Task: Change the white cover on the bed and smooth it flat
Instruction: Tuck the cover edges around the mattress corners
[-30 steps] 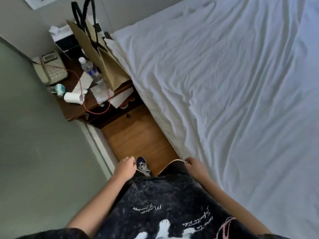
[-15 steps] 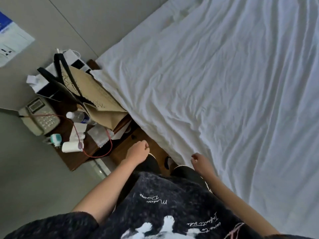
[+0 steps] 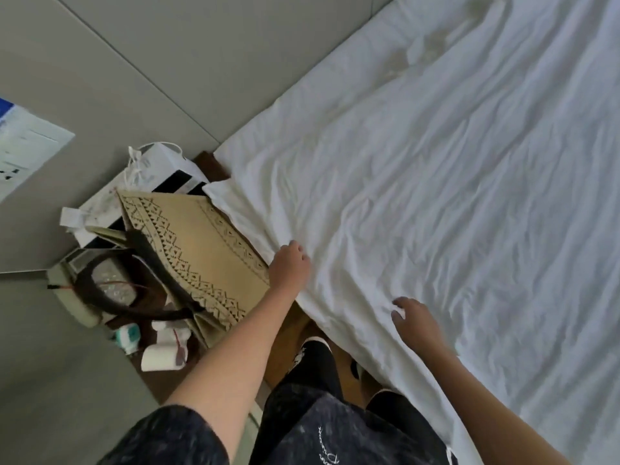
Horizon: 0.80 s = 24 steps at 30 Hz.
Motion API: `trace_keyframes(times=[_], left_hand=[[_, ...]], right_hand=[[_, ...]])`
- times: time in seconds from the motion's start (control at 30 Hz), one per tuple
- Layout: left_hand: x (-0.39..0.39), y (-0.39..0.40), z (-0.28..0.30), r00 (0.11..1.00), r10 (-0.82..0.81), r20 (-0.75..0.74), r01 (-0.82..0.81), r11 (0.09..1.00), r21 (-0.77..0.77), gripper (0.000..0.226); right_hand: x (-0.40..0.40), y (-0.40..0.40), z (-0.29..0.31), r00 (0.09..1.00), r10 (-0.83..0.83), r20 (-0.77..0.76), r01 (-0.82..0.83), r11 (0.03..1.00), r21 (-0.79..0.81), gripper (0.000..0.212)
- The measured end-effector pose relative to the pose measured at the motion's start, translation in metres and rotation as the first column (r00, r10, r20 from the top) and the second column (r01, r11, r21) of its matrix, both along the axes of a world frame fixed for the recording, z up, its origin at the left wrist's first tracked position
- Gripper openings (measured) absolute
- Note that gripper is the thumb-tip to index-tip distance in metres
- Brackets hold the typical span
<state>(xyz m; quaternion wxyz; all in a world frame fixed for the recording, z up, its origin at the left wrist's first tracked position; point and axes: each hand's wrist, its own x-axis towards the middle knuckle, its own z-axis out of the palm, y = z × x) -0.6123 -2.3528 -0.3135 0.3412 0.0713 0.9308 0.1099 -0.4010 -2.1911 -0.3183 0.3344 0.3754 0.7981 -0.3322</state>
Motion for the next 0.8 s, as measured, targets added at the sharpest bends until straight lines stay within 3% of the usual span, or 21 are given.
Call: trace_keyframes(times=[0.13, 0.27, 0.4, 0.47, 0.6, 0.7, 0.8], left_hand=[[-0.072, 0.016, -0.047, 0.947, 0.309, -0.084, -0.306, 0.951, 0.044, 0.03], [-0.129, 0.007, -0.101, 0.899, 0.346, -0.267, -0.355, 0.935, 0.015, 0.031], [-0.183, -0.007, -0.143, 0.721, 0.445, -0.531, -0.479, 0.874, 0.081, 0.037], [-0.202, -0.019, -0.159, 0.655, 0.507, -0.561, -0.546, 0.83, 0.113, 0.04], [-0.213, -0.031, -0.18, 0.612, 0.57, -0.548, -0.601, 0.786, 0.147, 0.037], [-0.208, -0.026, -0.185, 0.639, 0.578, -0.508, -0.589, 0.792, 0.161, 0.031], [-0.206, -0.024, -0.181, 0.655, 0.583, -0.48, -0.575, 0.797, 0.184, 0.03]], right_hand=[[-0.096, -0.005, -0.048, 0.972, 0.171, -0.162, -0.156, 0.983, 0.099, 0.039], [-0.176, -0.041, -0.108, 0.776, 0.395, -0.491, -0.309, 0.918, 0.25, 0.019], [-0.215, -0.104, -0.15, 0.653, 0.38, -0.655, -0.329, 0.921, 0.207, 0.01], [-0.214, -0.128, -0.169, 0.586, 0.431, -0.686, -0.374, 0.895, 0.243, 0.011], [-0.201, -0.127, -0.194, 0.661, 0.456, -0.595, -0.322, 0.89, 0.324, 0.025], [-0.194, -0.124, -0.194, 0.701, 0.48, -0.526, -0.368, 0.877, 0.31, 0.045], [-0.194, -0.125, -0.192, 0.721, 0.471, -0.508, -0.317, 0.877, 0.362, 0.032]])
